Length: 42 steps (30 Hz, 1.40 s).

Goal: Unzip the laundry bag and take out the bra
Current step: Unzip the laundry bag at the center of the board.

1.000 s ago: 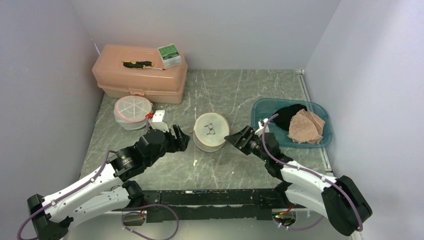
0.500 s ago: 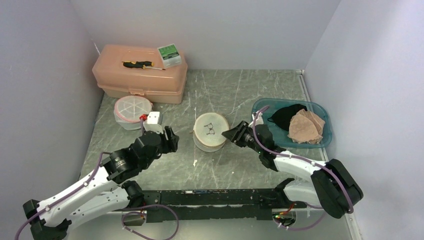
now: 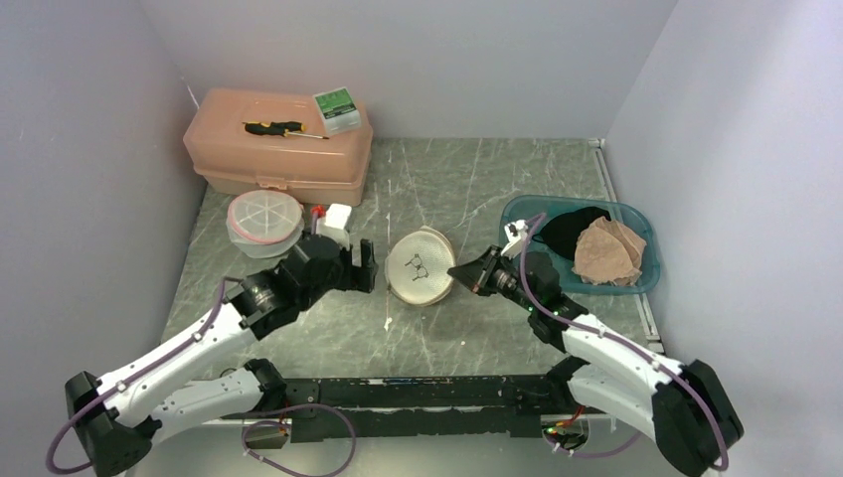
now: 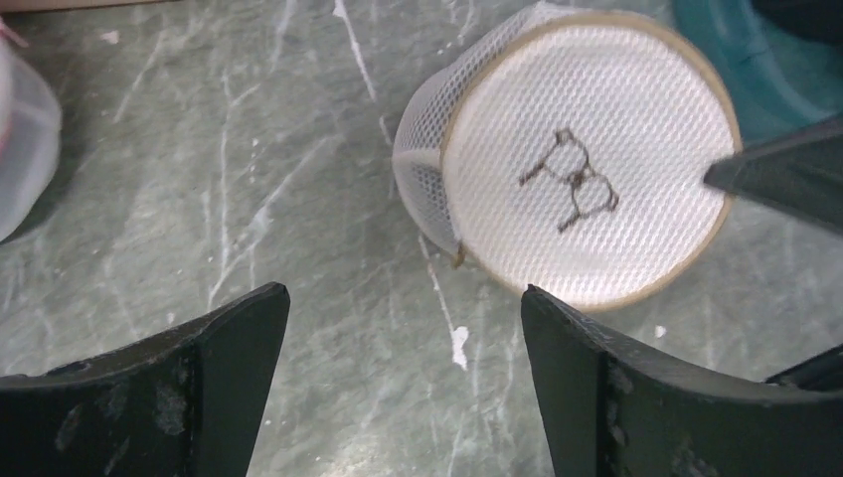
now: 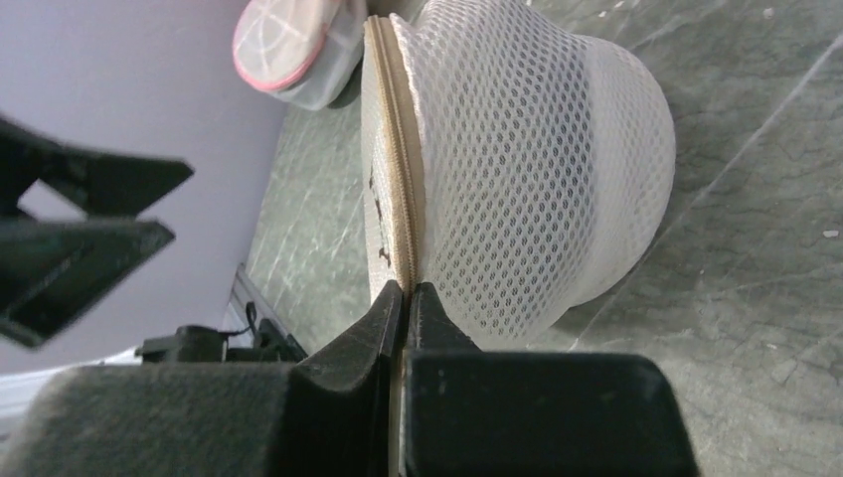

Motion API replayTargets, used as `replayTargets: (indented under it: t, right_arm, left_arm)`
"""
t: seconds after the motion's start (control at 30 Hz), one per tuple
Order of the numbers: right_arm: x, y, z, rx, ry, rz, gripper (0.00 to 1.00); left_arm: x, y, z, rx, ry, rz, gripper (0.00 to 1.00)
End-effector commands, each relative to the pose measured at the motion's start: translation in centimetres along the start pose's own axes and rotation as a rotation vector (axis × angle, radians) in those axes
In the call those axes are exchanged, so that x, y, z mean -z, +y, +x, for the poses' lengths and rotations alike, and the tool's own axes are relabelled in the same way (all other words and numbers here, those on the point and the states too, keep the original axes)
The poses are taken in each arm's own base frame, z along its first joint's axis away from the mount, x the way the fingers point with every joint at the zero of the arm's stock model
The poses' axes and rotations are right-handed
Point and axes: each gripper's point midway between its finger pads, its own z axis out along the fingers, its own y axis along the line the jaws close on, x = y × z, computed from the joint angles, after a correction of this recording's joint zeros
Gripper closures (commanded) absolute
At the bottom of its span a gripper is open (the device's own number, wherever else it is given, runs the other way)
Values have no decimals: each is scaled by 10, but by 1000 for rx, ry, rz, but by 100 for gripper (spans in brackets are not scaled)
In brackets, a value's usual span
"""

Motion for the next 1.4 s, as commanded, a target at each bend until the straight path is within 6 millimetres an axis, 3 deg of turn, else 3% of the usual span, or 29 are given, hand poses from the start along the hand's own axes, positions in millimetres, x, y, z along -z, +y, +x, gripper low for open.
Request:
replayTargets:
  t: [0.0,0.23,0.43,0.6,0.87,1.03,1.37]
  right_arm:
    - [20,13,6,74,50,-67,100]
    - [55,52,-2,127,113,-201,100]
    - [84,91,-14,162,142,-357,100]
    - [94,107,-14,180,155,-454,100]
    - [105,118,-7,157,146,-583,100]
    - [104,111,0,135,147,-604,100]
    - [100,101,7,143,167,-594,100]
  left_arm:
    - [-3,-31,-44,62,-15,218,7]
    - [-7,-57,-60,169,37,541,9]
    - [20,-101,-64,138,65,887,10]
    - [29,-111,-55,139,135,991,10]
    - [39,-108,-26,224,259,993,7]
    - [30,-104,3,304,321,978,8]
    - [38,-96,29,367,333,956,9]
